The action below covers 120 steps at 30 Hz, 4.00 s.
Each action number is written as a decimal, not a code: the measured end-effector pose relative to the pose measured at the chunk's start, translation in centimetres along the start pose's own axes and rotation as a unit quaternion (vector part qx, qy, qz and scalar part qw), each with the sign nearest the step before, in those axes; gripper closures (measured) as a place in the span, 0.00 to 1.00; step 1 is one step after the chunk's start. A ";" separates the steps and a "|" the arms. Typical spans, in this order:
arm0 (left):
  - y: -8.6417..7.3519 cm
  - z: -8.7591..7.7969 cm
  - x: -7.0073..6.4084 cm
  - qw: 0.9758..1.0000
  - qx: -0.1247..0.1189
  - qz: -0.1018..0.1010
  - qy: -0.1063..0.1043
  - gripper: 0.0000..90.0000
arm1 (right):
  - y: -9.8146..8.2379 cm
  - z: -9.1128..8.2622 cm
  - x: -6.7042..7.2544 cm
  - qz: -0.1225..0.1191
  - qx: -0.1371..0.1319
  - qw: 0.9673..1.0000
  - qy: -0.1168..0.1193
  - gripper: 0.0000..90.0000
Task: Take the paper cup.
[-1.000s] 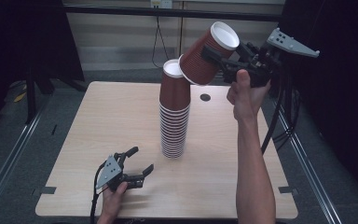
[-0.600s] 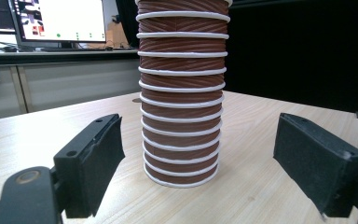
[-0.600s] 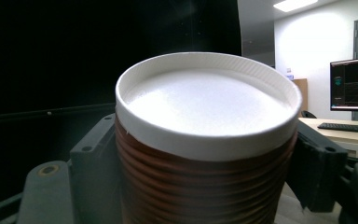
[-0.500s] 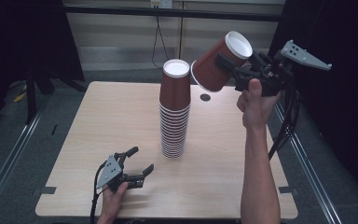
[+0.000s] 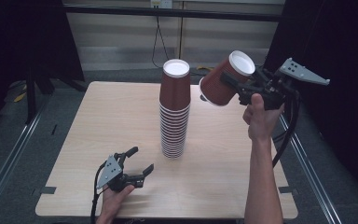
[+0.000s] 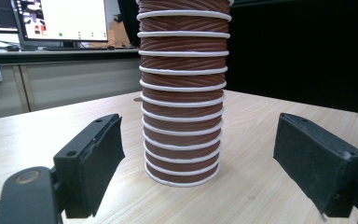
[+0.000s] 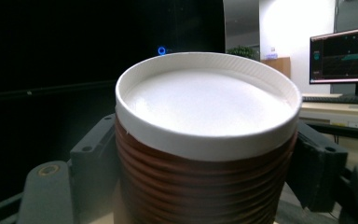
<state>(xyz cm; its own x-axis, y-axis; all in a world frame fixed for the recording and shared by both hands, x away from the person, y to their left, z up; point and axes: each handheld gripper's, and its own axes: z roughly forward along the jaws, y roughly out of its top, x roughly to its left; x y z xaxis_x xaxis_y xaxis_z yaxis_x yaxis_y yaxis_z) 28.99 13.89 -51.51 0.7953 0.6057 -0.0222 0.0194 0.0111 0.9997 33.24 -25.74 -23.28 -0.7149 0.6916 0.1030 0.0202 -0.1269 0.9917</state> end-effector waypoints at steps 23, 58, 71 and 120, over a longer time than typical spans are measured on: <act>2.6 1.7 -0.1 0.995 0.062 -0.026 -0.070 0.20 | -7.3 -1.3 1.0 0.011 0.062 0.998 0.002 0.25; 4.7 3.4 -1.3 0.989 0.067 -0.025 -0.133 0.18 | -15.3 -0.6 4.9 0.040 0.104 0.992 0.066 0.25; 4.9 3.8 -2.0 0.987 0.051 -0.033 -0.151 0.17 | -17.5 0.4 6.1 0.051 0.127 0.987 0.080 0.25; 5.1 7.1 -3.5 0.983 0.070 -0.009 -0.172 0.14 | -19.1 2.9 7.3 0.078 0.129 0.979 0.134 0.17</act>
<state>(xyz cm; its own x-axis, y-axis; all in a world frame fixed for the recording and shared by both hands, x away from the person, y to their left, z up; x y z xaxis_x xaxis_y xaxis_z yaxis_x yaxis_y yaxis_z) 30.63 6.14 -46.39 0.9515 0.3009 -0.0643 0.0999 -0.1043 0.9895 29.64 -16.24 -41.27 -0.8464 0.4614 0.2660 0.2958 -0.0081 0.9552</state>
